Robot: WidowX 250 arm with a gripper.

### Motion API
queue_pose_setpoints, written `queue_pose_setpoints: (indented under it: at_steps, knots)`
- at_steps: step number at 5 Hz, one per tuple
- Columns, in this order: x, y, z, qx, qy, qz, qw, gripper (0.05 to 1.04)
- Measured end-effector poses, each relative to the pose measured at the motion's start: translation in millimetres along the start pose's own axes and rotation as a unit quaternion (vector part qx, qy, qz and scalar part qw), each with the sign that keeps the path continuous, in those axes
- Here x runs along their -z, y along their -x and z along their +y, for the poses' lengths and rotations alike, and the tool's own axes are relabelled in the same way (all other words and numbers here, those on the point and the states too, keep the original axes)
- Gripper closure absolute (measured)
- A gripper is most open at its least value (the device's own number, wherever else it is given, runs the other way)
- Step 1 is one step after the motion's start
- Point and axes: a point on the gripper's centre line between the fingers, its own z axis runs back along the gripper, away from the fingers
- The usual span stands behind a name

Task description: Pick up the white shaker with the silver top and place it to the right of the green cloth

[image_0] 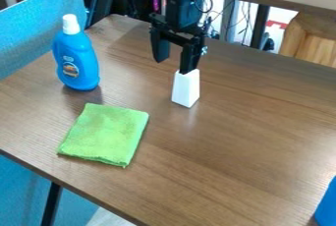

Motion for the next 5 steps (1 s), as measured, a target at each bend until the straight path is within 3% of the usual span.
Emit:
queue_pose_setpoints:
  at_steps: [2,4,5]
  knots:
    - [8.7,-9.1,-5.5,0.016,0.028,0.007,0.9994,0.083]
    - [26.4,-14.5,1.1,0.001,0.017,0.039,0.9991,0.119]
    - [26.9,-15.3,4.1,-0.017,0.006,0.041,0.9990,0.320]
